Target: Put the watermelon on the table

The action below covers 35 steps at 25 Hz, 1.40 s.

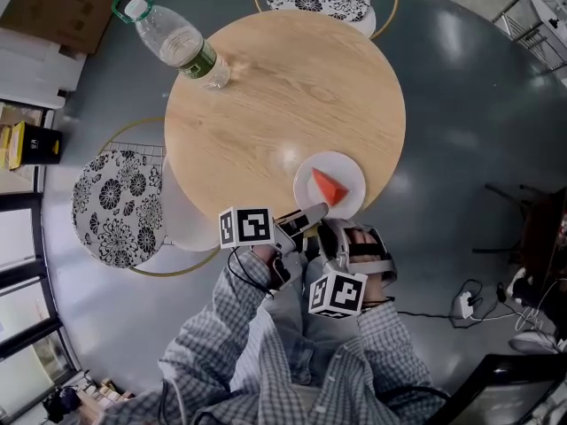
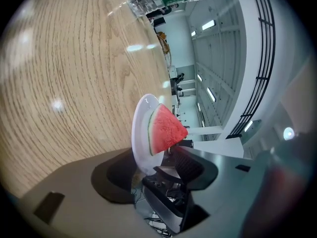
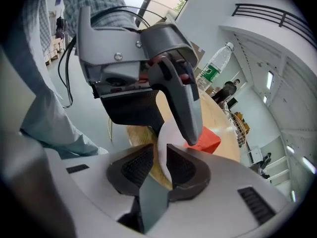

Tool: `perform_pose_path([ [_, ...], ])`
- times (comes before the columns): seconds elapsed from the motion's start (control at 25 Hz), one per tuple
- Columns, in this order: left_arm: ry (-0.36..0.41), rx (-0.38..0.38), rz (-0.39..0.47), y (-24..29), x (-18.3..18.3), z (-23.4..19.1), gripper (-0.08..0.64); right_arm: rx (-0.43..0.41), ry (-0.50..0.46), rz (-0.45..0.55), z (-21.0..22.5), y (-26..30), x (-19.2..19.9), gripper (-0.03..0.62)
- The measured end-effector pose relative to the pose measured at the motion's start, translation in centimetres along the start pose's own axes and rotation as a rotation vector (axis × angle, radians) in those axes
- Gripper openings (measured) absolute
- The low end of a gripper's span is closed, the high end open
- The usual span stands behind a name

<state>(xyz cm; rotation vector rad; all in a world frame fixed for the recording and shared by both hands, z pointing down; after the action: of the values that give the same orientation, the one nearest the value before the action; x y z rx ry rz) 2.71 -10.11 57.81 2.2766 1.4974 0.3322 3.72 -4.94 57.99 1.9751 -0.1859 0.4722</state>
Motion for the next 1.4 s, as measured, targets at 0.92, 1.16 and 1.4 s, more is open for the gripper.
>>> perform_pose_path([
  [0.92,-0.015,0.012,-0.062,-1.1,2.3,-0.4,0.228,0.098,0.077,-0.134,0.4,0.8,1.8,0.046],
  [1.16,0.077,0.068,-0.027,-2.8,2.4,0.6,0.223,0.045,0.198,-0.070,0.1,0.9,1.7,0.066],
  [1.4,0.197,0.050,0.045,-4.6,2.2,2.2,0.008,0.047,0.398,0.051,0.9,-1.7,2.1,0.083],
])
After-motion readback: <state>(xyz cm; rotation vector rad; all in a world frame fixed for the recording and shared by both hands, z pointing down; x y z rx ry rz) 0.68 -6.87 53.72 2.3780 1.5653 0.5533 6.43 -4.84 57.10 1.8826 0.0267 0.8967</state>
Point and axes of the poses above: the fingertips, and each gripper's own axes: y forward along the fingers, z to its right, x out of its underside, the point moved 1 cm from there along -y, backward along the fingers, and after that the axes turned 3 degrees about -x, right-handed, at the moved point
